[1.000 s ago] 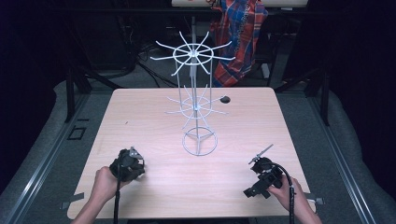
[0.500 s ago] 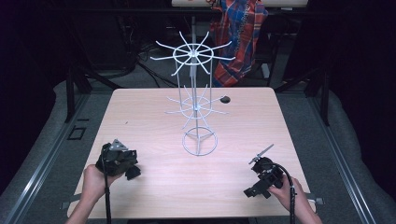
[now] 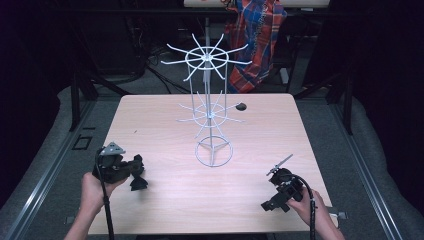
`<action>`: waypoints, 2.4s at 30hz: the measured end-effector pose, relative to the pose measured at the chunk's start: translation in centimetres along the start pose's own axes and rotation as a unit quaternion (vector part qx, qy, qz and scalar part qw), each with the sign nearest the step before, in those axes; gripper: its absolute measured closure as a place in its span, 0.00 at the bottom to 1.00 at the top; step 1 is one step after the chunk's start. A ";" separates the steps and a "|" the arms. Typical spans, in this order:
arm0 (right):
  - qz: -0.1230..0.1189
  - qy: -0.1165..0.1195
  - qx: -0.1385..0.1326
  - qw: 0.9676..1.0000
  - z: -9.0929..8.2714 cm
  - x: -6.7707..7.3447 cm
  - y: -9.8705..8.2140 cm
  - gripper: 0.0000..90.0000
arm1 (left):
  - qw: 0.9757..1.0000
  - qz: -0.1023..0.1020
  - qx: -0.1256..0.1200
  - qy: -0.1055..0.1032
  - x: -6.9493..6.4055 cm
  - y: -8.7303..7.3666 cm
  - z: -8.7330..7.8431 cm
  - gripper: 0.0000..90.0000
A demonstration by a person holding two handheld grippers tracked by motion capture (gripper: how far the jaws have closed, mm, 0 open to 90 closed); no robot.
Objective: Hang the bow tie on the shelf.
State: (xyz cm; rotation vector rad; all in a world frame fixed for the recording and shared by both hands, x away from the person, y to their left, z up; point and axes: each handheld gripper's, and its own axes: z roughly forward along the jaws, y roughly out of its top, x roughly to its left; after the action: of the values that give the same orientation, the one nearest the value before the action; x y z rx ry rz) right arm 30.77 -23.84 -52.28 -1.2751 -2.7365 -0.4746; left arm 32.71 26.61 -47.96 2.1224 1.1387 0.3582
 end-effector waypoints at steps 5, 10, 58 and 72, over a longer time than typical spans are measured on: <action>0.001 -0.003 0.002 1.000 0.1 0.0 0.1 0.10 | 1.000 -0.004 -0.014 -0.014 0.2 0.3 -0.7 0.94; 0.014 0.007 -0.006 1.000 0.4 -0.1 -0.1 0.10 | 0.999 -0.008 -0.030 -0.029 0.2 0.9 -1.3 0.94; 0.011 0.000 0.001 1.000 0.3 -0.2 -0.2 0.10 | 0.997 0.016 -0.049 -0.053 -1.0 5.0 -0.8 0.94; 0.010 0.000 0.000 1.000 0.4 -0.3 -0.2 0.10 | 0.996 0.025 -0.056 -0.061 -1.5 6.3 -0.7 0.94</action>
State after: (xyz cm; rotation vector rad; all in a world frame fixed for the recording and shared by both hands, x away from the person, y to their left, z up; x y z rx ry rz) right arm 30.78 -24.07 -52.74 -1.3007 -2.7215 -0.4735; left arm 35.37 23.35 -43.02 2.0477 0.9753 0.3025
